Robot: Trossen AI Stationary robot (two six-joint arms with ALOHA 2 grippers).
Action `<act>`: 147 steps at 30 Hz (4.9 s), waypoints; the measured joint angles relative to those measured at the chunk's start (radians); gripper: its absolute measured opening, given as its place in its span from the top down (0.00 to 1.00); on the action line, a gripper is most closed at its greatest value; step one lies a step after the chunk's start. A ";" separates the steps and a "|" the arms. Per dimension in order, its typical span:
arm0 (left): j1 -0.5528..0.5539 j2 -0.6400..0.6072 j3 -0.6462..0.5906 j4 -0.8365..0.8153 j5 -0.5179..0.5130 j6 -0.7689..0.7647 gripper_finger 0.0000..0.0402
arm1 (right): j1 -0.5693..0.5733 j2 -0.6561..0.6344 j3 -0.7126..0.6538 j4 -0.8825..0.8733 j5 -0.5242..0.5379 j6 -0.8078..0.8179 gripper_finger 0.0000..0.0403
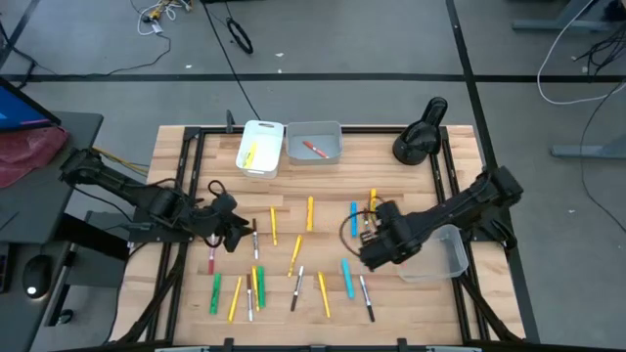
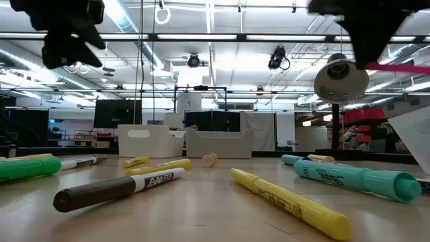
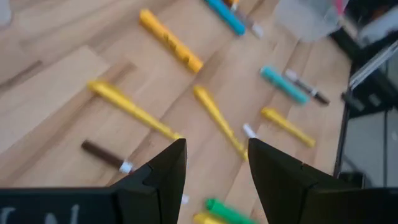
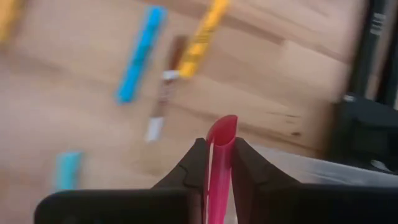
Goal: Pick & Place Markers
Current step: Put the pink pen into the transparent bin, then put the yellow pen into the transparent bin
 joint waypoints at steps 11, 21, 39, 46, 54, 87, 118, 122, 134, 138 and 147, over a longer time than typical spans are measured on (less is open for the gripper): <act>0.055 0.000 0.000 0.126 -0.035 -0.008 0.56 | 0.051 -0.130 -0.325 0.215 0.013 0.286 0.91; 0.093 0.000 0.000 0.143 -0.037 -0.008 0.56 | 0.059 -0.131 -0.336 0.263 0.008 0.332 0.91; 0.161 0.000 0.000 0.166 -0.038 -0.009 0.56 | 0.143 -0.131 -0.524 0.576 -0.168 0.394 0.81; 0.161 0.000 0.000 0.171 -0.040 -0.009 0.56 | 0.143 -0.170 -0.512 0.539 -0.264 0.319 0.58; 0.161 0.000 0.000 0.173 -0.045 -0.008 0.56 | 0.143 -0.338 -0.478 0.536 -0.242 0.205 0.37; 0.152 0.031 0.000 -0.579 0.190 -0.665 0.56 | -0.149 -0.285 -0.425 1.410 -0.028 -0.970 0.44; 0.154 0.521 -0.001 -0.433 0.289 -0.717 0.56 | -0.127 -0.286 -0.425 1.215 -0.242 -0.996 0.44; 0.154 0.569 -0.008 -0.374 0.289 -0.716 0.59 | -0.097 -0.300 -0.425 1.198 -0.241 -0.991 0.44; 0.154 0.569 -0.077 -0.270 0.244 -0.736 0.79 | -0.041 -0.333 -0.425 1.142 -0.211 -0.921 0.44; 0.154 0.569 -0.077 -0.266 0.219 -0.693 0.91 | -0.038 -0.333 -0.425 1.140 -0.188 -0.875 0.44; 0.155 0.513 -0.041 -0.366 0.127 -0.554 0.93 | -0.038 -0.414 -0.425 1.138 -0.121 -0.809 0.44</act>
